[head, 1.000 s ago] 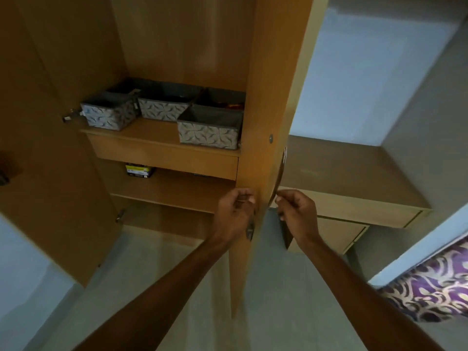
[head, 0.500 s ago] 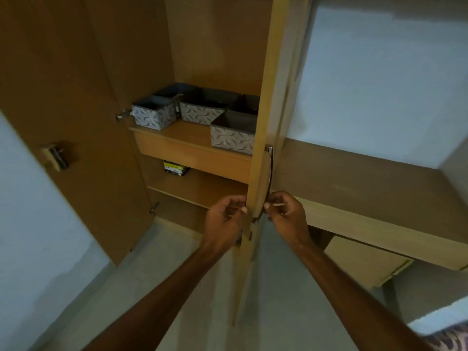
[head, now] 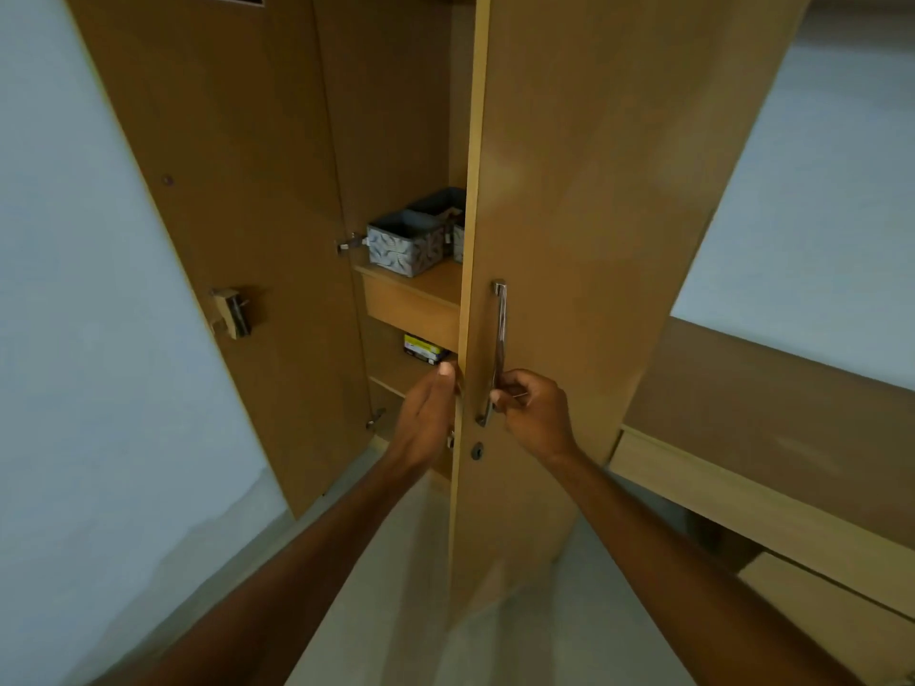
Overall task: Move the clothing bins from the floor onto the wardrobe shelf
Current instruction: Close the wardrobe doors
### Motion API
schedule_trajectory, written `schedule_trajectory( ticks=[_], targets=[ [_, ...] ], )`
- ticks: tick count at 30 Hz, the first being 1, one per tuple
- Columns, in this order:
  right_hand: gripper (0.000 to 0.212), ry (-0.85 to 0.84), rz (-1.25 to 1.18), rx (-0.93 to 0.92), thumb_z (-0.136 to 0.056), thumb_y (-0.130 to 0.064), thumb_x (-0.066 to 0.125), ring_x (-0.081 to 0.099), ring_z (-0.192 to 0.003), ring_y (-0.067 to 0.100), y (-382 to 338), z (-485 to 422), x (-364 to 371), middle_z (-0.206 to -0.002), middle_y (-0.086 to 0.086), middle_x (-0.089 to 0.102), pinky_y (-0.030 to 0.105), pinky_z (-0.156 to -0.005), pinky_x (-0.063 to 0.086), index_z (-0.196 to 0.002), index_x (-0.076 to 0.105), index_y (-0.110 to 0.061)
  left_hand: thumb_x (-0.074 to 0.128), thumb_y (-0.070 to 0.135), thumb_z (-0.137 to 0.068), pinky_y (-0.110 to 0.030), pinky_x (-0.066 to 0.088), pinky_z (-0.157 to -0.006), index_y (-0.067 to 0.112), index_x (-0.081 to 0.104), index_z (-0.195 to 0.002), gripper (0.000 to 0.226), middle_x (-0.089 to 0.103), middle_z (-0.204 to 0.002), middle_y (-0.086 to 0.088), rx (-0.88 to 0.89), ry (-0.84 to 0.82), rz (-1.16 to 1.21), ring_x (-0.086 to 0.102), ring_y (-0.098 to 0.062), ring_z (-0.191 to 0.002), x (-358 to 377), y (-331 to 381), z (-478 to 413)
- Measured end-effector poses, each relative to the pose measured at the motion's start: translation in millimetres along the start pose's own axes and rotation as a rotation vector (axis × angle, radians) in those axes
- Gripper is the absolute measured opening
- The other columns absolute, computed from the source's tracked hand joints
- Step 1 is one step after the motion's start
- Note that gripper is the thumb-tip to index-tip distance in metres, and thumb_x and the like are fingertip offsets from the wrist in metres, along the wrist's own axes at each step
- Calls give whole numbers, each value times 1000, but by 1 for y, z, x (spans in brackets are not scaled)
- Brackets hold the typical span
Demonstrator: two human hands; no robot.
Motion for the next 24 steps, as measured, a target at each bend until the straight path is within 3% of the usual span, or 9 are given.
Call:
schedule_trajectory(
  ticks=[6,9,15,18,20,22,24],
  targets=[
    [8,31,10,7,-80,-16,73,65,-62,16,-3,-62,44,-69,-5,68,43,-66,59,-88,72,-15,23,60,-95,-28,44,-94,26,59,-128,60,65,-122,12,-60,-103,19,57,5,-113,-40,-17,-72],
    [5,62,36,-10,-80,-16,74,62,-60,11,-3,-91,63,-66,-8,66,34,-64,56,-83,71,-17,28,77,-86,-42,38,-110,25,53,-135,76,58,-136,5,-100,-132,-25,50,-8,-128,-55,-28,-108],
    [10,158,107,-11,-81,-17,75,65,-71,11,-1,-147,91,-75,-4,69,18,-66,48,-88,73,-11,34,95,-62,-48,32,-115,29,47,-141,103,47,-148,3,-226,-121,1,43,-16,-136,-71,-47,-178],
    [8,191,113,3,-81,-16,74,64,-72,13,0,-172,101,-75,-3,68,26,-69,52,-88,73,-11,32,86,-75,-44,36,-112,27,51,-137,88,53,-142,2,-210,-153,15,47,-15,-132,-74,-45,-208],
    [8,200,133,14,-81,-15,74,65,-73,14,5,-193,106,-75,-3,68,31,-72,53,-88,73,-11,30,62,-95,-29,44,-98,24,61,-122,56,63,-124,4,-183,-165,26,56,-5,-116,-74,-43,-228],
    [6,204,148,14,-80,-16,74,66,-72,13,8,-208,108,-74,-5,68,32,-72,54,-86,72,-13,28,46,-102,-20,44,-82,30,62,-105,38,63,-107,13,-172,-164,38,57,7,-97,-73,-49,-246],
    [7,207,160,6,-80,-18,75,67,-73,11,15,-225,110,-76,-6,69,32,-73,56,-86,73,-15,28,48,-101,-28,43,-93,31,60,-113,39,61,-117,13,-192,-164,49,54,5,-104,-74,-57,-266]
  ],
)
Point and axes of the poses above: each hand's wrist, its own z-axis away from the middle knuckle, its own x-axis out of the palm, y = z × x, the point moved 2 cm from there along -z, towards the middle knuckle
